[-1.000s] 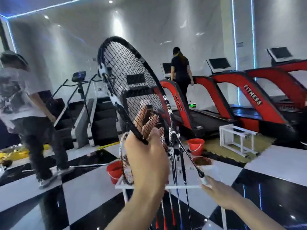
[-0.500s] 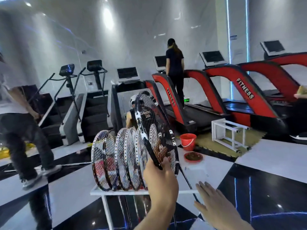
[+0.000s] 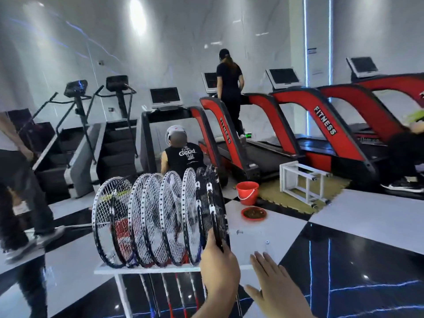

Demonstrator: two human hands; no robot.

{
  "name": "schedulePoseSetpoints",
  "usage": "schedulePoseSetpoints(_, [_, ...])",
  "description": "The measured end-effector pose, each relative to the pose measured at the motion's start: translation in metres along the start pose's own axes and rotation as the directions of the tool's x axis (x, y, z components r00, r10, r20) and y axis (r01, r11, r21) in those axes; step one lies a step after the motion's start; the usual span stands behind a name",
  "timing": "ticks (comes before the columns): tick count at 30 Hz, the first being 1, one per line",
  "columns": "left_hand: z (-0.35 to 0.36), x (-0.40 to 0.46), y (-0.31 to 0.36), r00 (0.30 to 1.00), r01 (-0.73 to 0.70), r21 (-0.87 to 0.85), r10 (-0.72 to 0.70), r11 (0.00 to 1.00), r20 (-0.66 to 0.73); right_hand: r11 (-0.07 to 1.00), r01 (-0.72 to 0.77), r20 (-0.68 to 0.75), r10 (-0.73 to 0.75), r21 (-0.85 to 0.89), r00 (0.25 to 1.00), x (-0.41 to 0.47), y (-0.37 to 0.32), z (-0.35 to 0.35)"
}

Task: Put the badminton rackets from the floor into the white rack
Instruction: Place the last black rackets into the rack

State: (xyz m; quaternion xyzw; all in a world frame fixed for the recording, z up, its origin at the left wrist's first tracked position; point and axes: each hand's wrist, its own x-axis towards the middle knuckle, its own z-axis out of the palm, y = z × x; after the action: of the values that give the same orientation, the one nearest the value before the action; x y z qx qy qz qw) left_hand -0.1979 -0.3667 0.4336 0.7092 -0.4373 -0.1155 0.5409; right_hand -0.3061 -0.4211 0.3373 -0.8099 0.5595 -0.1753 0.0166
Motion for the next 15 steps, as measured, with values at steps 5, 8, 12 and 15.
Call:
schedulePoseSetpoints(5, [0.008, 0.012, 0.0, 0.999, 0.021, 0.055, -0.023, 0.998, 0.029, 1.0, -0.004, 0.023, 0.004, -0.024, 1.0, -0.002, -0.002, 0.001])
schedulePoseSetpoints(8, [0.016, 0.018, -0.003, 0.997, 0.026, 0.096, -0.033, 0.995, 0.073, 1.0, 0.0, 0.048, 0.001, -0.026, 0.999, -0.005, -0.002, 0.002])
schedulePoseSetpoints(12, [0.022, 0.024, -0.007, 0.993, 0.066, 0.132, -0.078, 0.989, 0.085, 0.998, -0.018, 0.081, 0.024, -0.064, 0.996, -0.012, -0.002, -0.011])
schedulePoseSetpoints(15, [0.021, 0.024, -0.007, 0.99, 0.077, 0.12, -0.09, 0.99, 0.105, 0.999, 0.046, 0.143, -0.05, 0.027, 0.988, -0.006, -0.006, -0.021])
